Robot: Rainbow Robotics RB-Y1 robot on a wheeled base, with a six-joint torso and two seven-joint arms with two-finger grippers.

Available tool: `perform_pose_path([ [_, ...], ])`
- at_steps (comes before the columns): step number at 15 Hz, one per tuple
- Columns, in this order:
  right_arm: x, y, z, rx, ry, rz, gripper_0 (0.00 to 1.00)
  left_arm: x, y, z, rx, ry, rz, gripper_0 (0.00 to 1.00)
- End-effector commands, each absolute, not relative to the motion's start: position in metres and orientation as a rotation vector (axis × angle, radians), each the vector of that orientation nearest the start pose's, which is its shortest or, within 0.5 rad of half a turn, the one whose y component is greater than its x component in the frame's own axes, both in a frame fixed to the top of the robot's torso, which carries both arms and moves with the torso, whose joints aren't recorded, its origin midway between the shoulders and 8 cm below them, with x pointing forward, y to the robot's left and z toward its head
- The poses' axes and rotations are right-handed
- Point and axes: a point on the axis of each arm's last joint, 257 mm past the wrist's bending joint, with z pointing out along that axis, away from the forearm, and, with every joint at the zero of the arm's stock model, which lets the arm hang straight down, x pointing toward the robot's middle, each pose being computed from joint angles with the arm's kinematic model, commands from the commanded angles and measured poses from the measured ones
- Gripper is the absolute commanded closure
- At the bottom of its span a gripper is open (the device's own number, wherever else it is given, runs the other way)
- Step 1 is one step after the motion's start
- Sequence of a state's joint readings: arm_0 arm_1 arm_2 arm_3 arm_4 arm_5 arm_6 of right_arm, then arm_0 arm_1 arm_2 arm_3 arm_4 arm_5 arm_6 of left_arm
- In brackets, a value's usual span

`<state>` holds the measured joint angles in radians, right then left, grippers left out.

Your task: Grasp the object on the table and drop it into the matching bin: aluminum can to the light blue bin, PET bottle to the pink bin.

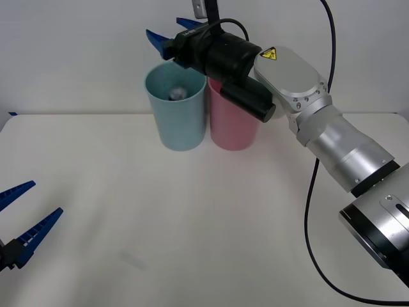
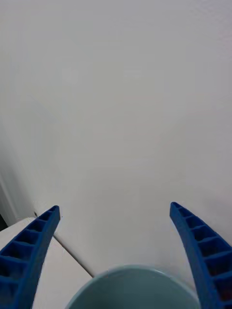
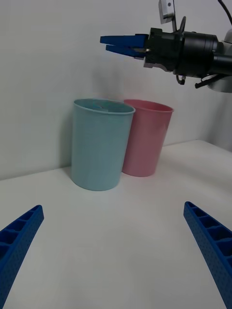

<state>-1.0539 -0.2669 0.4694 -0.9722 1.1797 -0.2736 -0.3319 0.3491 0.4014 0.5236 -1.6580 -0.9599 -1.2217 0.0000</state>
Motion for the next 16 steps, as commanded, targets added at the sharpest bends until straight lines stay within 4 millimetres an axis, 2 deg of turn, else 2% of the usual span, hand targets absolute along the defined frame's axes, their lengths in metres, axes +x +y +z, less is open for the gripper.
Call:
perform_pose_path([
  [1,0.651,0.083,0.025,-0.621,1.347,0.641,0.0,0.342,0.33,-0.169,0.465,1.441,-0.567,0.0],
  [5,0.649,0.081,0.02,-0.631,1.354,0.655,0.0,0.342,0.33,-0.169,0.465,1.441,-0.567,0.0],
  [7,0.642,0.072,0.02,-0.634,1.338,0.661,0.0,0.342,0.33,-0.169,0.465,1.441,-0.567,0.0],
  [16,0.578,-0.002,0.01,-0.689,1.261,0.645,0.0,0.342,0.33,-0.169,0.465,1.441,-0.567,0.0],
])
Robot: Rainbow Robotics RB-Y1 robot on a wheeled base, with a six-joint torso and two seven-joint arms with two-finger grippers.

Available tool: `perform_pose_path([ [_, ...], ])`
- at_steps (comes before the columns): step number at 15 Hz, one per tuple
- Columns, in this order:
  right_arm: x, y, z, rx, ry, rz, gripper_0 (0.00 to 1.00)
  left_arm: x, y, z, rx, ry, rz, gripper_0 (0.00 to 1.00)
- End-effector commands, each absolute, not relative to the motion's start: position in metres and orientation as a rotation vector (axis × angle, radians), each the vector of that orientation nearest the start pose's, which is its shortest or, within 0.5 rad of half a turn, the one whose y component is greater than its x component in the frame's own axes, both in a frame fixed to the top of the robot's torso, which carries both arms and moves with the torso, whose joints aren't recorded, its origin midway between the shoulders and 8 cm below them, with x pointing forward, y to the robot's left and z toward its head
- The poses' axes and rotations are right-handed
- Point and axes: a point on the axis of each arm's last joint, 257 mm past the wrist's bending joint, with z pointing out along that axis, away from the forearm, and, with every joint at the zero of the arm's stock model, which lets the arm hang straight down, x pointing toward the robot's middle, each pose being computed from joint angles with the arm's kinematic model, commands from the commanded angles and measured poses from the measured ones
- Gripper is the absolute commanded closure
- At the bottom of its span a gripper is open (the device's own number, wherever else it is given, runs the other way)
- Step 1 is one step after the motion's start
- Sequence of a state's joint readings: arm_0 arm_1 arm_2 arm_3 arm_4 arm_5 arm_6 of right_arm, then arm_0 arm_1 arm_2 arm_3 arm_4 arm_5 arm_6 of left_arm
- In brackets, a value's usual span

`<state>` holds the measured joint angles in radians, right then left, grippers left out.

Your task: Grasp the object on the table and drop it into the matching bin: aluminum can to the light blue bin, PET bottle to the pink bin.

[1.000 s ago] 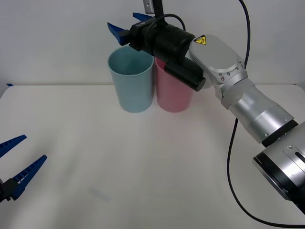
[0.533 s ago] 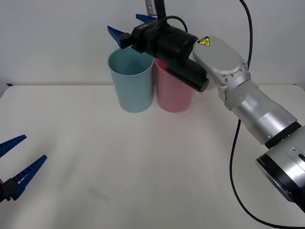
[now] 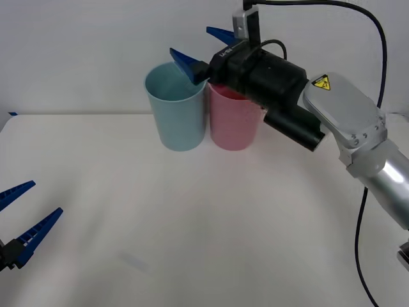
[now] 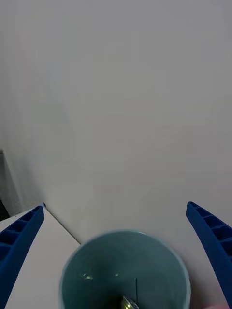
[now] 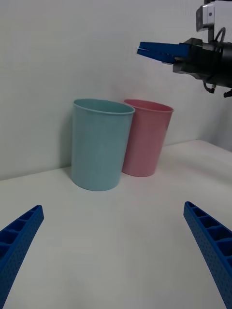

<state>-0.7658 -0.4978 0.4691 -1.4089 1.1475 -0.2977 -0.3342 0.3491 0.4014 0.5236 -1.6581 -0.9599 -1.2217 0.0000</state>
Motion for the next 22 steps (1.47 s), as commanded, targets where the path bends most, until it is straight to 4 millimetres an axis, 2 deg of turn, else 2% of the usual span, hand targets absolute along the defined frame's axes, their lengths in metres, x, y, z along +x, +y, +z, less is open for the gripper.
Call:
perform_pose_path([
  [1,0.569,-0.012,0.005,-0.695,1.263,0.64,0.0,0.342,0.33,-0.169,0.465,1.441,-0.567,0.0],
  [5,0.528,-0.055,-0.005,-0.692,1.258,0.625,0.0,0.342,0.33,-0.169,0.465,1.441,-0.567,0.0],
  [8,0.489,-0.084,-0.016,-0.692,1.263,0.617,0.0,0.342,0.33,-0.169,0.465,1.441,-0.567,0.0],
  [10,0.465,-0.094,-0.023,-0.714,1.26,0.621,0.0,0.342,0.33,-0.169,0.465,1.441,-0.567,0.0],
  [13,0.438,-0.112,-0.034,-0.749,1.255,0.618,0.0,0.342,0.33,-0.169,0.465,1.441,-0.567,0.0],
  [17,0.419,-0.136,-0.059,-0.79,1.253,0.551,0.0,0.342,0.33,-0.169,0.465,1.441,-0.567,0.0],
  [22,0.396,-0.178,-0.097,-0.804,1.281,0.441,0.0,0.342,0.33,-0.169,0.465,1.441,-0.567,0.0],
])
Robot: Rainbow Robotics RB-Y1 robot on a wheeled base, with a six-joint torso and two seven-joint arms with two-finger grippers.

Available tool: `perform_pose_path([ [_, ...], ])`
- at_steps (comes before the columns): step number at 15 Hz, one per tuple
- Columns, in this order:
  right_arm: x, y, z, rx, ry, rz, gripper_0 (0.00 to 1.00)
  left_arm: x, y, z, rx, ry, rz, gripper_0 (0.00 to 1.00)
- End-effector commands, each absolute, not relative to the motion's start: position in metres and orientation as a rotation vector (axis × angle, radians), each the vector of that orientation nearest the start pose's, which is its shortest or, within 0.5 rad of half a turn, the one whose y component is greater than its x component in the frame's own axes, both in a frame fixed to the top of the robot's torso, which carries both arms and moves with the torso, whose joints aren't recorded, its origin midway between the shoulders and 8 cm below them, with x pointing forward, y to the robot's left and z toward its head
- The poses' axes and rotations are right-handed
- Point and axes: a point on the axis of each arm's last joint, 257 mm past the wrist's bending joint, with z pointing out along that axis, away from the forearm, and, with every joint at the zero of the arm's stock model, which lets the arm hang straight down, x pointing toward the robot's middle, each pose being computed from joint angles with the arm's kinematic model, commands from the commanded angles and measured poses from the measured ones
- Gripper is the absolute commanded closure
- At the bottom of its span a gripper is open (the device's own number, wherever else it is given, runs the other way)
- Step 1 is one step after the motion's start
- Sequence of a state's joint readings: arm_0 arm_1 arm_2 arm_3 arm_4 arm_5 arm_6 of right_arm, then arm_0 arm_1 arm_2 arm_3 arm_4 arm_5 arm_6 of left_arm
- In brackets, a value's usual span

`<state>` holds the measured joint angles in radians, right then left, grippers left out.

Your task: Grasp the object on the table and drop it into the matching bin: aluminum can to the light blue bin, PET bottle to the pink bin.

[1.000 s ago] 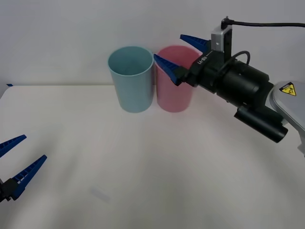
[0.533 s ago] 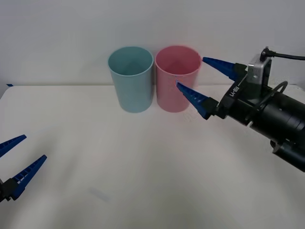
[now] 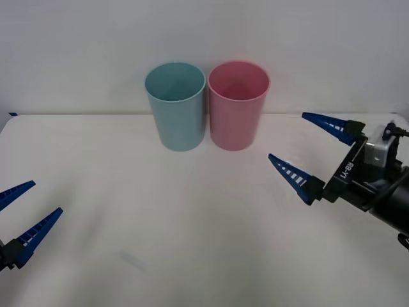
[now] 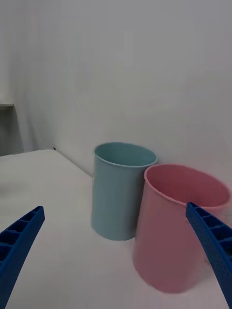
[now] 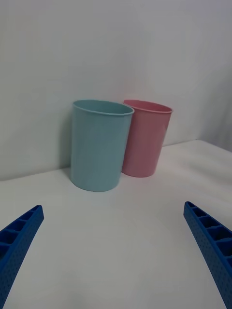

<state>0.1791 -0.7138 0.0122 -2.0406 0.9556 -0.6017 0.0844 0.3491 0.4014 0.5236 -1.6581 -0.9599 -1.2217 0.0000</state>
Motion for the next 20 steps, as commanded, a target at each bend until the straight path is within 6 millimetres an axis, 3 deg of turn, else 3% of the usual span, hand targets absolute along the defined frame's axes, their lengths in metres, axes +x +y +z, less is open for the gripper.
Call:
perform_pose_path([
  [1,0.392,-0.185,-0.103,-0.803,1.285,0.43,0.0,0.342,0.33,-0.169,0.465,1.441,-0.567,0.0],
  [13,0.344,-0.279,-0.174,-0.74,1.391,0.572,0.0,0.342,0.33,-0.169,0.465,1.441,-0.567,0.0],
  [20,0.323,-0.31,-0.197,-0.673,1.445,0.6,0.0,0.342,0.33,-0.169,0.465,1.441,-0.567,0.0],
])
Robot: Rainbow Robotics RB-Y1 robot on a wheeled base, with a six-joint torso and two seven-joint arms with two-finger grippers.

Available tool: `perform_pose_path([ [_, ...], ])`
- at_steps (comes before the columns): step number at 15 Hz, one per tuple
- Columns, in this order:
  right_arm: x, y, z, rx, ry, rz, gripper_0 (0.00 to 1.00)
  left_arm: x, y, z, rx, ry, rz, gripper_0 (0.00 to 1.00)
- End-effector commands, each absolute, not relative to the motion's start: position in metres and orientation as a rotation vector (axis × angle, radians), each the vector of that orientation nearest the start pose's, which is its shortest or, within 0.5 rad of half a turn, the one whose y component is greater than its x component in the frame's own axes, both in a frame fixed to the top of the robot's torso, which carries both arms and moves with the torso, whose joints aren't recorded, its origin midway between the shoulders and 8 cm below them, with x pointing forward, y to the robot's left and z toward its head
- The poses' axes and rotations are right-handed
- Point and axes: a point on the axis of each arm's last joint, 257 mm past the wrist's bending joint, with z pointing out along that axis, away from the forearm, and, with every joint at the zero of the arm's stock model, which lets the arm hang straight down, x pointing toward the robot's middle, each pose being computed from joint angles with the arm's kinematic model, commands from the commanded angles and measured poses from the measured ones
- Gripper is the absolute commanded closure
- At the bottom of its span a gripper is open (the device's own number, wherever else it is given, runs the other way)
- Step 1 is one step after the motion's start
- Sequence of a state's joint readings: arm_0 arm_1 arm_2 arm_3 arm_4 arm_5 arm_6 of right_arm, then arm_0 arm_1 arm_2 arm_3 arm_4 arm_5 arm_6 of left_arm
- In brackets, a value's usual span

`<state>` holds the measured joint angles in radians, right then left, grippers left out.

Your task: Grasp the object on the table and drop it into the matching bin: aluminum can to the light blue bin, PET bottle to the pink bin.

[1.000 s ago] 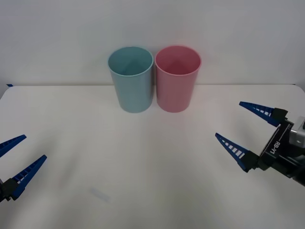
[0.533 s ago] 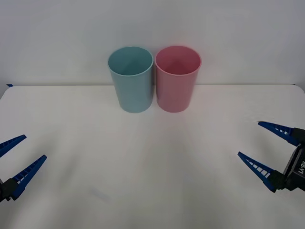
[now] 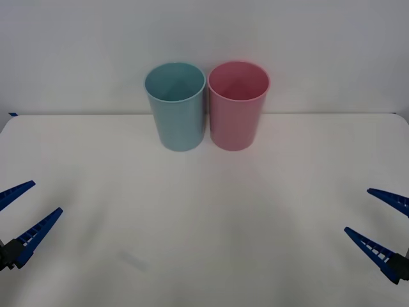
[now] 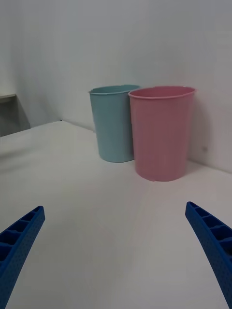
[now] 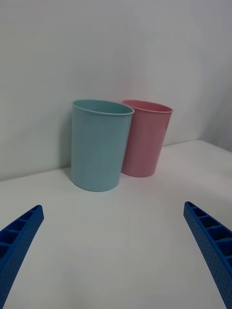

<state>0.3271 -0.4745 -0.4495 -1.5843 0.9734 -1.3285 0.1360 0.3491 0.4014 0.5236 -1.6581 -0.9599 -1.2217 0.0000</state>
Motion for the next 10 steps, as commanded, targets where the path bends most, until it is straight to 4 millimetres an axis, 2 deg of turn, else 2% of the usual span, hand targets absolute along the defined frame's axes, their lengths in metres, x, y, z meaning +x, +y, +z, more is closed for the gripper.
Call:
perform_pose_path([
  [1,0.32,-0.314,-0.197,-0.667,1.445,0.603,0.0,0.342,0.33,-0.169,0.465,1.441,-0.567,0.0],
  [6,0.308,-0.327,-0.201,-0.653,1.455,0.623,0.0,0.342,0.33,-0.169,0.465,1.441,-0.567,0.0],
  [10,0.308,-0.329,-0.203,-0.636,1.467,0.628,0.0,0.342,0.33,-0.169,0.465,1.441,-0.567,0.0],
])
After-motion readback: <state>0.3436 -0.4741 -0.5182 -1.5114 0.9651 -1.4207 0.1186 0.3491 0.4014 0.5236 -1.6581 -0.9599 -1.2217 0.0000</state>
